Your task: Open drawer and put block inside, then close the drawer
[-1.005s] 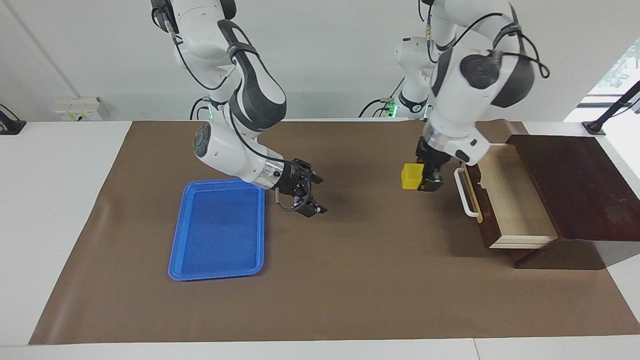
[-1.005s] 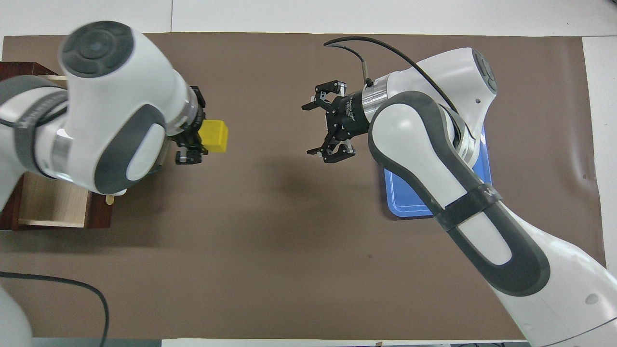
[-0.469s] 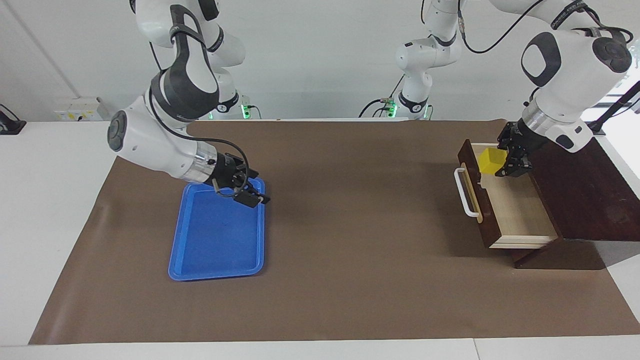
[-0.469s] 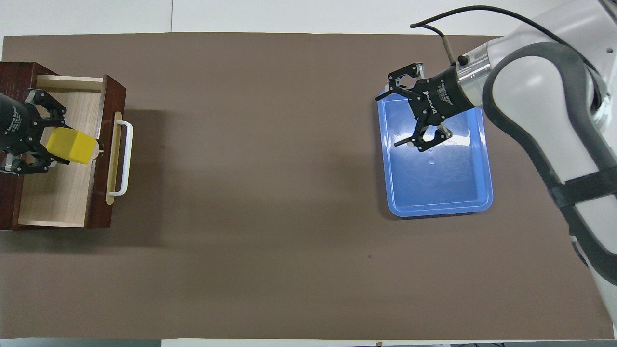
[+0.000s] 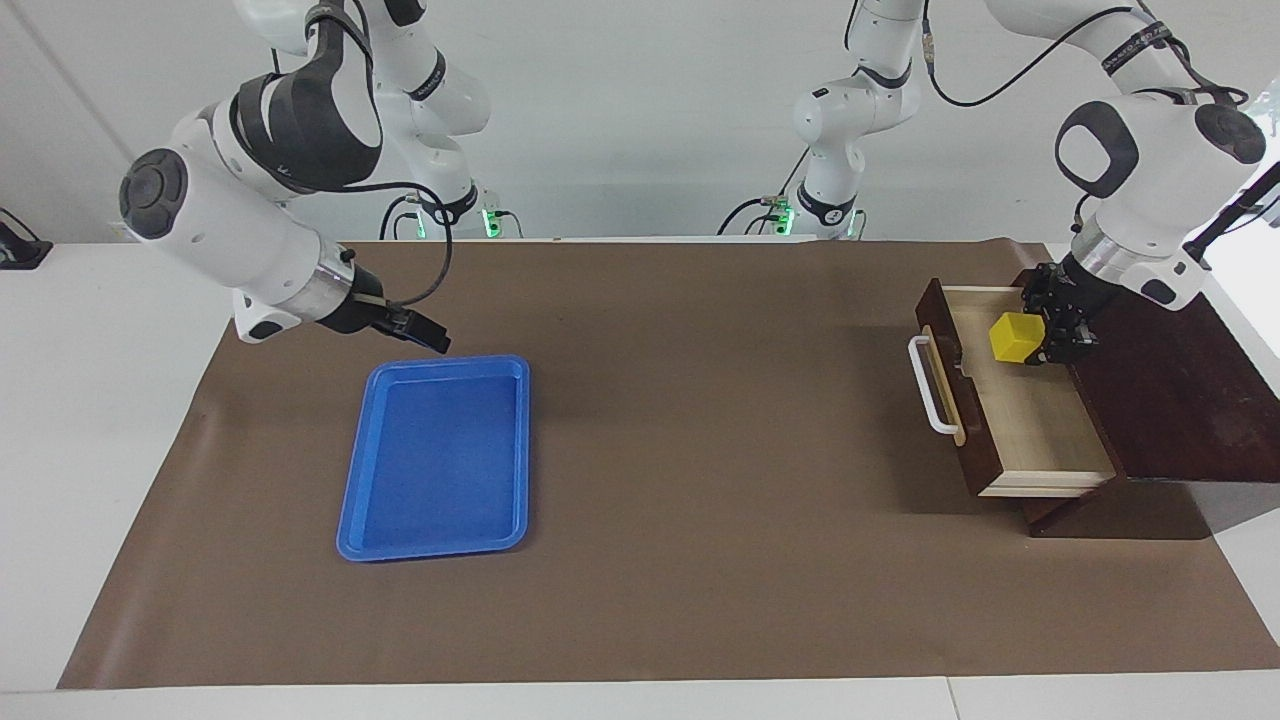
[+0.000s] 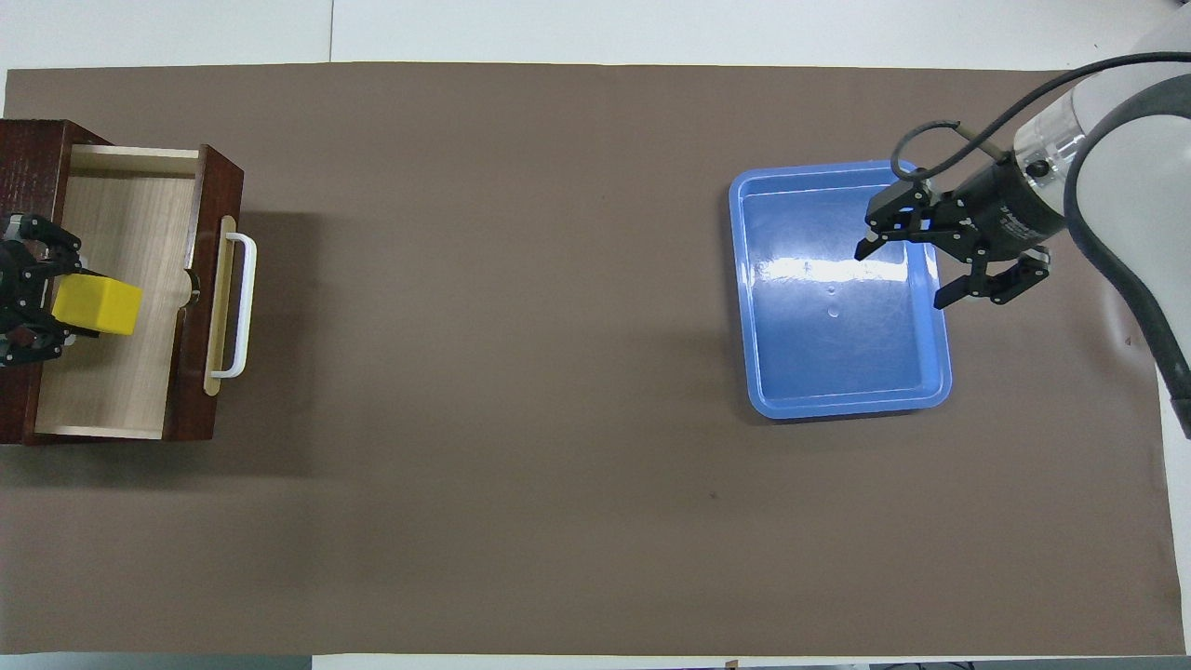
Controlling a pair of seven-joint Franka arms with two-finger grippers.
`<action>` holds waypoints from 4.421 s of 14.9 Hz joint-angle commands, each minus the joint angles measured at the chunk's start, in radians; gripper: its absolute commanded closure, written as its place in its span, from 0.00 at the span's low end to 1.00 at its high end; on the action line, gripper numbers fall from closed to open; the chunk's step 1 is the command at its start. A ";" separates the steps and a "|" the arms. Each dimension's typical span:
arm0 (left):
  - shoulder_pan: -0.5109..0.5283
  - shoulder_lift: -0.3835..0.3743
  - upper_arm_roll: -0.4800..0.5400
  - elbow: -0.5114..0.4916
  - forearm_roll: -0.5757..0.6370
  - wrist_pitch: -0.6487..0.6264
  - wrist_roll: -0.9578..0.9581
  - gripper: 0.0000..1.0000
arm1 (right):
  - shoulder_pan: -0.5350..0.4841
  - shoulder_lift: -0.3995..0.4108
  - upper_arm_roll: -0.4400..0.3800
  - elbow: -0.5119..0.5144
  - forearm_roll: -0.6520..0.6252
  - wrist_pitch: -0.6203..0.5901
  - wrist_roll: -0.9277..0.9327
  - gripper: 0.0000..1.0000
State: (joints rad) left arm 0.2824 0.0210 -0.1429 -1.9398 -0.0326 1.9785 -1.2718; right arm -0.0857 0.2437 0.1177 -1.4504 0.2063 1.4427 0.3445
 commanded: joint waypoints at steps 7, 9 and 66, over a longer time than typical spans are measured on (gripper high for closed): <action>-0.058 -0.012 -0.017 0.011 0.017 -0.021 -0.143 0.00 | 0.044 -0.221 -0.088 -0.081 -0.205 -0.002 -0.471 0.00; -0.162 0.048 -0.018 0.137 0.071 -0.122 -0.289 0.00 | 0.079 -0.219 -0.148 -0.074 -0.225 0.011 -0.576 0.00; -0.324 -0.006 0.020 0.294 0.056 -0.483 1.184 0.00 | 0.047 -0.224 -0.132 -0.114 -0.249 0.035 -0.480 0.00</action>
State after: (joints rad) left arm -0.0322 0.0095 -0.1413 -1.6738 0.0327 1.5205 -0.1337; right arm -0.0361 0.0222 -0.0218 -1.5683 -0.0244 1.4755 -0.1513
